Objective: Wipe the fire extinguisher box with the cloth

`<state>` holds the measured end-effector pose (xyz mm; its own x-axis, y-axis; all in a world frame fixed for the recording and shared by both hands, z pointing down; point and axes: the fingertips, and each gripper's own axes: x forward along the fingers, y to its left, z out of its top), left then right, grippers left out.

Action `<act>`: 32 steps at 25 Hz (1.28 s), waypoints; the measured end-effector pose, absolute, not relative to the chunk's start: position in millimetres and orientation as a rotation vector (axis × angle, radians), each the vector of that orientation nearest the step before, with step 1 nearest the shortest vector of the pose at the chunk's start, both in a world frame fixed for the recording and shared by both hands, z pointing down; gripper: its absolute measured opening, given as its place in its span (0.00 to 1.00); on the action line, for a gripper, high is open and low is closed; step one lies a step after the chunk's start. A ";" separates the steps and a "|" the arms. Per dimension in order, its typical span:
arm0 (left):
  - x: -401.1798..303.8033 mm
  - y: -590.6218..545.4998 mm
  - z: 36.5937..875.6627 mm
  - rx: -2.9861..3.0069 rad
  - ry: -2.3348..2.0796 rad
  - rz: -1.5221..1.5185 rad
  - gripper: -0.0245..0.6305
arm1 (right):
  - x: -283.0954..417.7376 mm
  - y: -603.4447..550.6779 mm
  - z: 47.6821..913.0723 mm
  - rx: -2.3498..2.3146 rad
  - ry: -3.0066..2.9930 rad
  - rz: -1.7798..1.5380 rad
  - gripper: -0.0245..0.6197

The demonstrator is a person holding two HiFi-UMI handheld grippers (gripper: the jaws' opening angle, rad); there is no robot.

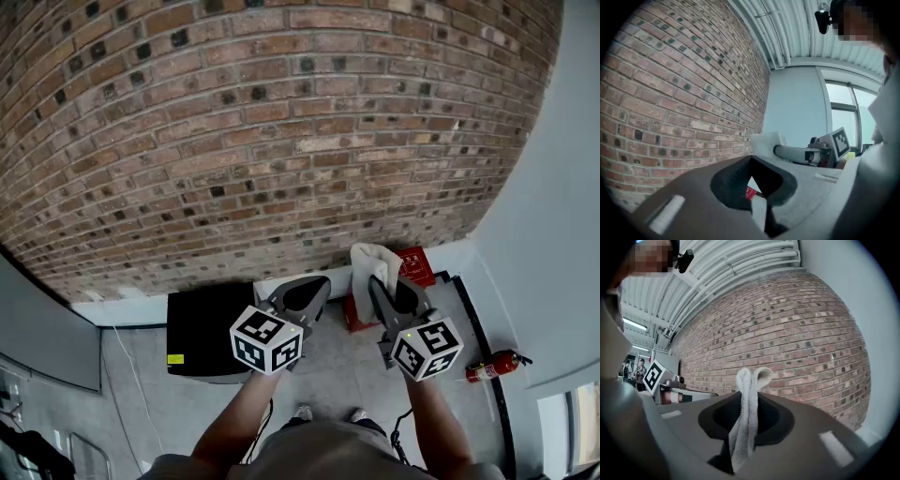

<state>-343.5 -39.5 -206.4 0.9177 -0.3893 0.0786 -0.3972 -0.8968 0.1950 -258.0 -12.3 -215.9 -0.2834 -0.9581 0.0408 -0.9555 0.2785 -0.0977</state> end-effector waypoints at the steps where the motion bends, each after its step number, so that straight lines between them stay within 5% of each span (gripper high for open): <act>1: -343.9 -39.6 -205.9 2.869 -0.595 0.056 0.04 | -258.3 -12.1 -215.5 -1.865 2.493 -0.162 0.19; 22: -341.8 -37.3 -190.2 2.873 -0.466 0.068 0.04 | -256.9 -4.2 -197.9 -1.980 2.449 -0.226 0.20; 32: -254.5 -22.2 -155.9 2.867 -0.320 0.183 0.04 | -153.8 24.8 -166.8 -2.134 2.288 -0.320 0.20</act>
<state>-254.5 -22.2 -155.9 0.9679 -0.2008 0.1510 -0.2322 -0.9445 0.2323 -153.8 24.8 -166.8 -0.0791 -0.9869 0.1402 -0.9876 0.0585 -0.1458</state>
